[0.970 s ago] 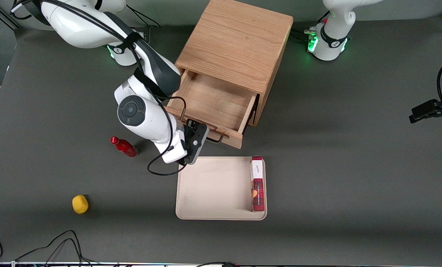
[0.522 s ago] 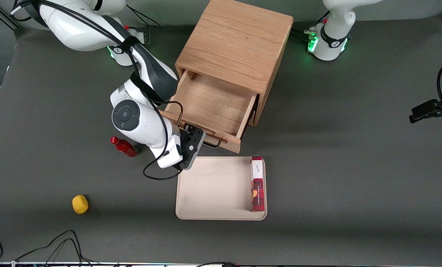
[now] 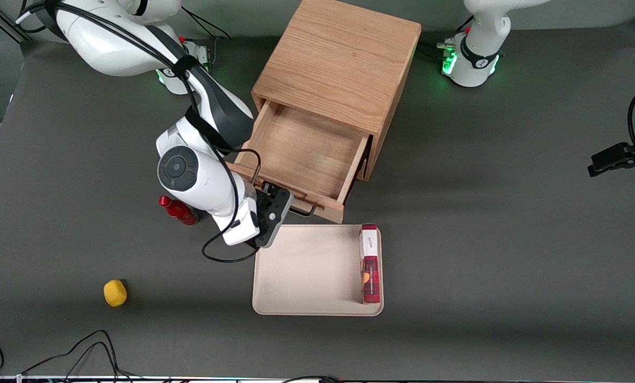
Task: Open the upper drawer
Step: 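Pull the upper drawer outward from the cabinet with the right gripper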
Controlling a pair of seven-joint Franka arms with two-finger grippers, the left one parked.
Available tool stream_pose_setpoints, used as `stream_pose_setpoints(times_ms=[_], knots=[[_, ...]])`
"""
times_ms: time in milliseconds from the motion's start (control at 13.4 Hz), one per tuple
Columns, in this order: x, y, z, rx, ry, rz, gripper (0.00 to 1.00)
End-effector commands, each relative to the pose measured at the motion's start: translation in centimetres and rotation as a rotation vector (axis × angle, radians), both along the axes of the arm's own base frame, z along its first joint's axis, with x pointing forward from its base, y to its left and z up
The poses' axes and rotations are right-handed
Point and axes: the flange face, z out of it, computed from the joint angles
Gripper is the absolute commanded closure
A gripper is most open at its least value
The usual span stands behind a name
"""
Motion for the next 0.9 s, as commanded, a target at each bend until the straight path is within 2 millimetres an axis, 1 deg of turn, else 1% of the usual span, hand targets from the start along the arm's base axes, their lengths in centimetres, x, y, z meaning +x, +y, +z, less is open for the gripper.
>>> stream_pose_setpoints(times_ms=[0,448,522,672,821], knots=[[0.9,-0.2,0.2,-0.008,-0.022,0.015,0.0],[1.2,-0.6,0.4,-0.014,-0.028,0.011,0.0],[0.9,-0.1,0.4,-0.014,-0.027,0.016,0.0],[0.9,-0.3,1.2,-0.012,-0.031,0.008,0.0],[0.5,-0.6,1.5,-0.03,0.0,0.011,0.0]])
